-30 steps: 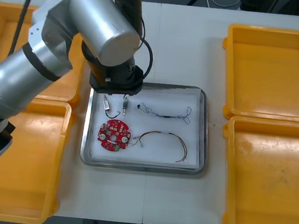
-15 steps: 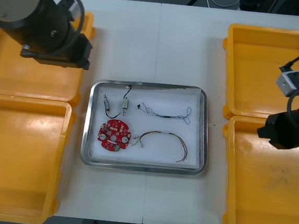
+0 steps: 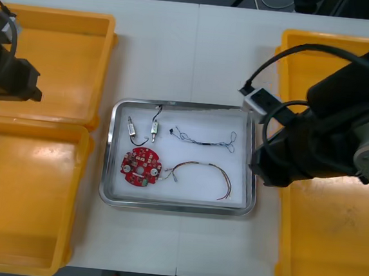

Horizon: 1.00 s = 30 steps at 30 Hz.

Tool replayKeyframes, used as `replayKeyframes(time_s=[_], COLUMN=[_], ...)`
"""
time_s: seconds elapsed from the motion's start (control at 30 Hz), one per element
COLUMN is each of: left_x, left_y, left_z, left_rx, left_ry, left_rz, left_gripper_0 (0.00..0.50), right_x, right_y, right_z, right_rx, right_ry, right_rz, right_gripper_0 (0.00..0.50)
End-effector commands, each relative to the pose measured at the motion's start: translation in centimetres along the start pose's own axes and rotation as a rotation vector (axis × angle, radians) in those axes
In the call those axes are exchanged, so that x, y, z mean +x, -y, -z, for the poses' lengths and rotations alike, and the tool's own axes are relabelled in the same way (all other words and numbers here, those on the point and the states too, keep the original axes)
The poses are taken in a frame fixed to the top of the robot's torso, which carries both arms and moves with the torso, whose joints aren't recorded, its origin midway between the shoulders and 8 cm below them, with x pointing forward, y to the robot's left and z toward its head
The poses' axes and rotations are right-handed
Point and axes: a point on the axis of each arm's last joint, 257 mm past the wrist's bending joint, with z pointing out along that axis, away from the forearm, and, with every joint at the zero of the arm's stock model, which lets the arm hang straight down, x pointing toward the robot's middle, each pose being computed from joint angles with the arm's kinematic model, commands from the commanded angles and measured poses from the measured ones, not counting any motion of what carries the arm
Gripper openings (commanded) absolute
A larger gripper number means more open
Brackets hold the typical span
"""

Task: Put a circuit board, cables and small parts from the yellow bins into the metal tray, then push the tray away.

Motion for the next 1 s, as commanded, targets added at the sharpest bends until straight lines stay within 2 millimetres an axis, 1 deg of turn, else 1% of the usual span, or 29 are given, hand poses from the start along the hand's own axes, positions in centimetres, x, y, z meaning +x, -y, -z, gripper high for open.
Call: replayKeyframes(time_s=[0.03,0.1,0.23,0.3,0.43,0.53,0.6,0.7,0.8,1.0], left_x=[1.0,1.8,3.1,4.0,5.8,7.4,8.0,8.2,8.1,7.8], left_y=[-3.8,-4.7,-5.8,-6.5,-7.5,-8.3,-8.6,-8.8,-8.8,-8.9], left_z=[1.7,1.7,1.6,1.5,0.7,0.1,-0.1,-0.5,-0.6,-0.5], left_rx=[-0.043,-0.051,-0.062,-0.069,-0.076,-0.083,-0.085,-0.082,-0.079,-0.076], left_ry=[0.028,0.024,0.017,0.005,-0.036,-0.072,-0.081,-0.074,-0.066,-0.05], left_rz=[-0.111,-0.124,-0.116,-0.105,-0.094,-0.084,-0.082,-0.081,-0.085,-0.082], left_gripper_0=[0.5,0.5,0.5,0.5,0.5,0.5,0.5,0.5,0.5,0.5], right_x=[-2.7,-3.0,-3.3,-3.0,-2.3,-2.6,-2.5,-2.5,-2.4,-0.9], right_y=[-4.3,-5.6,-7.4,-8.2,-8.9,-10.5,-11.4,-12.7,-13.5,-15.1], right_z=[-0.7,-1.6,-3.0,-4.1,-5.6,-7.2,-8.1,-9.2,-10.1,-12.2], right_rx=[0.007,0.021,0.04,0.046,0.042,0.008,-0.016,-0.04,-0.043,-0.055], right_ry=[0.037,0.026,0.004,-0.023,-0.062,-0.055,-0.058,-0.054,-0.051,-0.071], right_rz=[0.289,0.392,0.527,0.594,0.665,0.725,0.752,0.767,0.779,0.823], right_gripper_0=[0.5,0.5,0.5,0.5,0.5,0.5,0.5,0.5,0.5,0.5])
